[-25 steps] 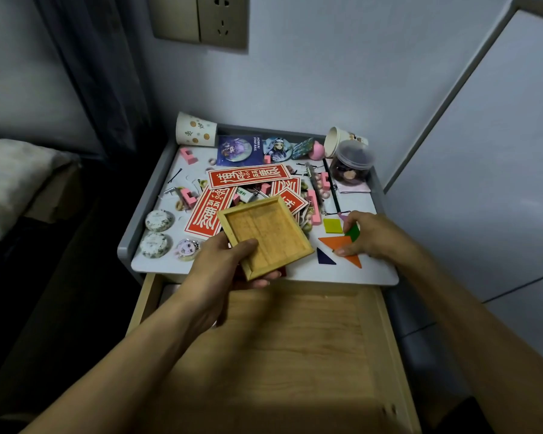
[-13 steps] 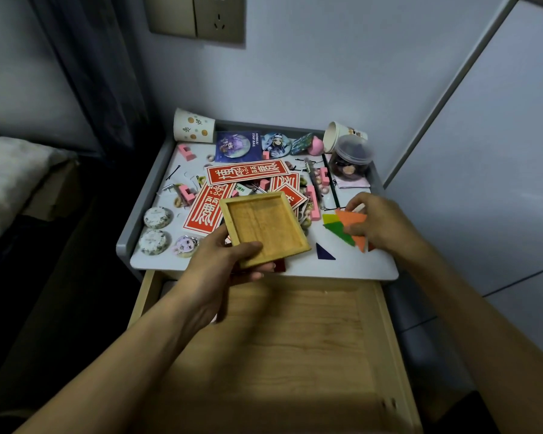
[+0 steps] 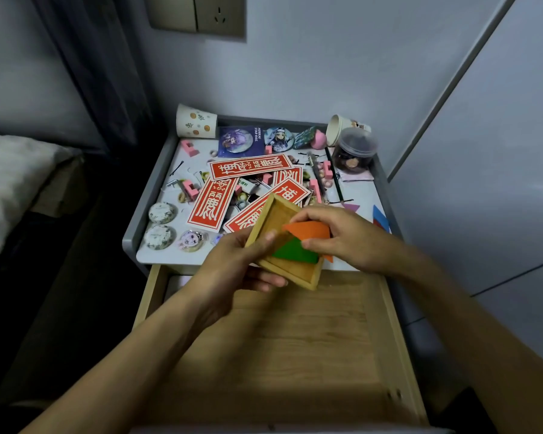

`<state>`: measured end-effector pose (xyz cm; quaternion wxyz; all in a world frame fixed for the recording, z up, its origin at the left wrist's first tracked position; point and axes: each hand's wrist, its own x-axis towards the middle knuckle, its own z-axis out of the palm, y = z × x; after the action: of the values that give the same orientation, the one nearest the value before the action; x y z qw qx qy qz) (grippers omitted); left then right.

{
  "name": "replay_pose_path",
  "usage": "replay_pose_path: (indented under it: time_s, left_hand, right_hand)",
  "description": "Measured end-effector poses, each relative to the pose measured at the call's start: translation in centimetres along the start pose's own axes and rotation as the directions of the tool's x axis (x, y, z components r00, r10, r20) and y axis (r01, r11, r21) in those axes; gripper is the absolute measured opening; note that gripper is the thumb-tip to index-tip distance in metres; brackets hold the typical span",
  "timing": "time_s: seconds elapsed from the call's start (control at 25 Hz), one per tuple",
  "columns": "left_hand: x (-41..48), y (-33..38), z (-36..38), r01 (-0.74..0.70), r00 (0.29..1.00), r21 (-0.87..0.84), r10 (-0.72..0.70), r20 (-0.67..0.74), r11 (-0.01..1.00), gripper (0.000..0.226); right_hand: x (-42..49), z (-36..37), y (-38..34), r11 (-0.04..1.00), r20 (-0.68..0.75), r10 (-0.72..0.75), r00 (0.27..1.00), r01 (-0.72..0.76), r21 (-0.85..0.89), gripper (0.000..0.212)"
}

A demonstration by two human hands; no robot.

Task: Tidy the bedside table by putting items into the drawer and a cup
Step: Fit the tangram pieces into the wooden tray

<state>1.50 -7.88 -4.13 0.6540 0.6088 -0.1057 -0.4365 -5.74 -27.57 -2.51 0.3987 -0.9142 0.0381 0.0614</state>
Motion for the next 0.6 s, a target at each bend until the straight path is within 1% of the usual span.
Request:
replay_pose_path:
  time_s: [0.08, 0.16, 0.28, 0.32, 0.4, 0.48, 0.52, 0.6]
  left_hand:
    - [0.1, -0.1, -0.1, -0.005, 1.0, 0.047, 0.005, 0.003, 0.999, 0.027]
    - [0.2, -0.2, -0.2, -0.007, 1.0, 0.034, 0.008, -0.026, 0.999, 0.027]
    - [0.4, -0.2, -0.3, -0.007, 0.998, 0.0, 0.007, -0.057, 1.0, 0.027]
    - [0.4, -0.2, -0.4, -0.004, 0.998, -0.001, 0.004, -0.057, 1.0, 0.028]
    - [0.4, -0.3, -0.4, 0.009, 0.999, 0.001, -0.009, -0.048, 1.0, 0.029]
    - [0.4, -0.3, -0.4, 0.019, 0.999, -0.002, -0.019, -0.041, 1.0, 0.03]
    - [0.3, -0.2, -0.5, 0.02, 0.999, -0.005, -0.021, -0.042, 1.0, 0.03]
    - [0.3, 0.0, -0.6, 0.02, 0.999, -0.008, -0.02, -0.035, 1.0, 0.03]
  right_hand:
    - [0.1, 0.3, -0.1, 0.992, -0.065, 0.028, 0.997, -0.02, 0.125, 0.028]
    - [0.3, 0.7, -0.3, 0.969, -0.19, 0.057, 0.98, -0.009, 0.247, 0.025]
    - [0.6, 1.8, -0.5, 0.915, -0.345, 0.141, 0.928, 0.01, 0.403, 0.028]
    - [0.7, 2.3, -0.6, 0.907, -0.387, 0.169, 0.906, 0.011, 0.42, 0.03]
    - [0.9, 3.1, -0.9, 0.933, -0.459, 0.175, 0.871, 0.002, 0.359, 0.032]
    - [0.9, 2.9, -1.4, 0.972, -0.502, 0.119, 0.857, 0.002, 0.234, 0.033]
    - [0.9, 2.4, -1.6, 0.986, -0.5, 0.085, 0.862, 0.0, 0.169, 0.035]
    - [0.8, 1.5, -1.5, 1.0, -0.435, 0.005, 0.901, -0.006, -0.001, 0.039]
